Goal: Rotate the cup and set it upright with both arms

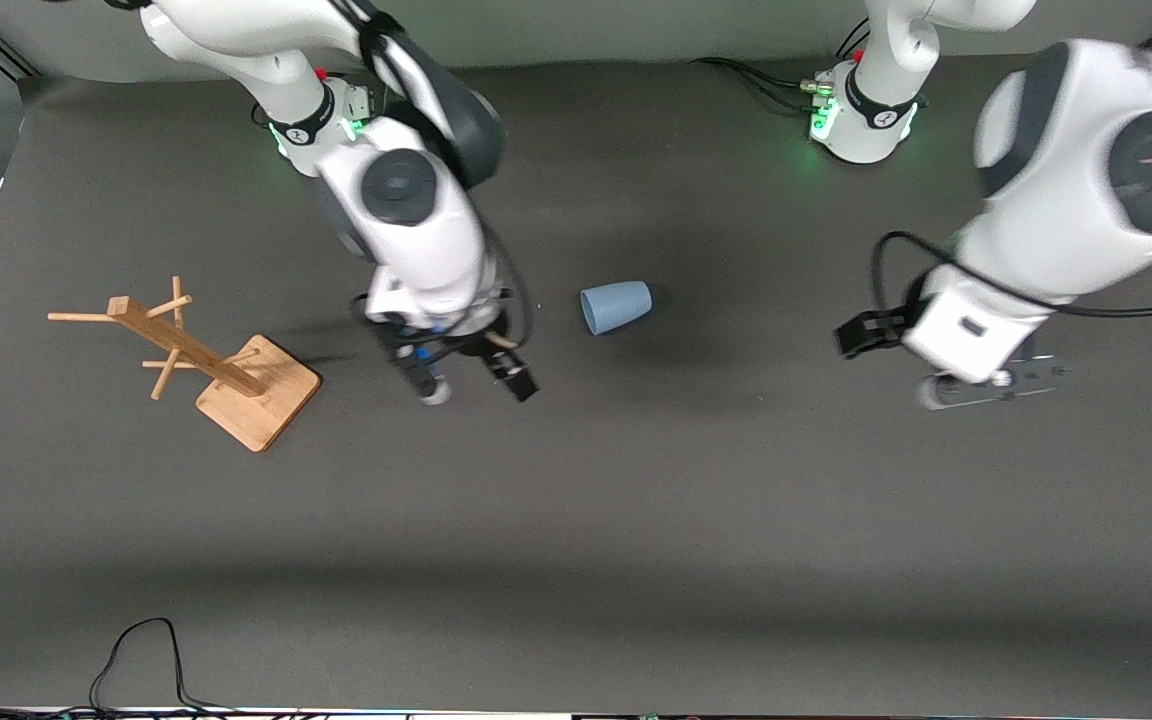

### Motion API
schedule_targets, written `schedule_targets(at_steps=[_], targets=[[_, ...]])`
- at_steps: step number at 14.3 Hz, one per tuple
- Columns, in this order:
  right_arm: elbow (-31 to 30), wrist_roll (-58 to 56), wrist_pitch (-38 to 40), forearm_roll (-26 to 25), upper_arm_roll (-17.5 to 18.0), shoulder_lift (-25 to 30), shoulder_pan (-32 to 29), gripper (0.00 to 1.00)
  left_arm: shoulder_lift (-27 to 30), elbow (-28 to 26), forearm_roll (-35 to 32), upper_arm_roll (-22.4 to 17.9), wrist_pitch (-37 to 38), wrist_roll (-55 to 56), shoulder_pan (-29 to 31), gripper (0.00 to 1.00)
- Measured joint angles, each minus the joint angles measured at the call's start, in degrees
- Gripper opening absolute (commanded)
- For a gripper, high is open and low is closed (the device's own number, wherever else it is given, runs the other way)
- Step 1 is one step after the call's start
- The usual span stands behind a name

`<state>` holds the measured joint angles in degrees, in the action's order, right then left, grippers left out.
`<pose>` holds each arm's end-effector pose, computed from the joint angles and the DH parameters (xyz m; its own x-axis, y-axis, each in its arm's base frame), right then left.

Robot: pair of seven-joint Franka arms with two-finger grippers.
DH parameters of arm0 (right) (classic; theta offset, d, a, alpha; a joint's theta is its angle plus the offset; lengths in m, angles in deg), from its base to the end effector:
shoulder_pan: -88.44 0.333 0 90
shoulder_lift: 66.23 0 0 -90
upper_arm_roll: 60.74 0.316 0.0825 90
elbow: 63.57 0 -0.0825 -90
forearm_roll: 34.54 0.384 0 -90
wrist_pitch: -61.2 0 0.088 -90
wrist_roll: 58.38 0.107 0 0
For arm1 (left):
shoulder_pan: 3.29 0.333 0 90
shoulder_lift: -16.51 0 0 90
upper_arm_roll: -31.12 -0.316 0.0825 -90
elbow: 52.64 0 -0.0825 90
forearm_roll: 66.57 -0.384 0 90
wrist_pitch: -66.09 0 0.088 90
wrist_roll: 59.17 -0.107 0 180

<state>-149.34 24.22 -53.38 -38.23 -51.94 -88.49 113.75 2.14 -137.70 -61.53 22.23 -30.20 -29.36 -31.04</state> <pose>0.5784 0.3688 0.4600 0.6682 -0.7437 0.0186 -0.7373 -0.6653 -0.1173 0.5920 -0.2223 0.5272 0.9780 0.1969 -0.0691 0.1984 -0.9800 0.0162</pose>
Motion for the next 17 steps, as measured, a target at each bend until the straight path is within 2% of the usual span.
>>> schedule_targets(at_steps=[4,7,10,13,17], targets=[[-0.3,-18.6,6.2,1.3,-6.5,5.1,-1.3,1.00,-8.6,1.9,-3.9,0.2,-4.0,15.7,-11.1,1.00],[-1.8,-30.4,7.7,3.2,-7.4,8.3,-6.6,1.00,-18.2,9.8,-12.1,0.3,-3.1,23.6,-18.8,1.00],[-5.5,-40.6,8.0,3.8,-7.6,12.7,-12.6,1.00,-29.4,19.6,-16.2,0.2,-0.8,28.0,-26.0,1.00],[-8.5,-50.2,10.6,3.8,-7.8,16.7,-17.0,1.00,-36.6,23.5,-19.1,0.2,0.1,27.9,-30.7,0.99],[-9.4,-61.5,14.9,4.0,-10.7,20.5,-19.9,1.00,-38.1,24.3,-20.0,1.6,7.1,13.0,-33.3,0.97]])
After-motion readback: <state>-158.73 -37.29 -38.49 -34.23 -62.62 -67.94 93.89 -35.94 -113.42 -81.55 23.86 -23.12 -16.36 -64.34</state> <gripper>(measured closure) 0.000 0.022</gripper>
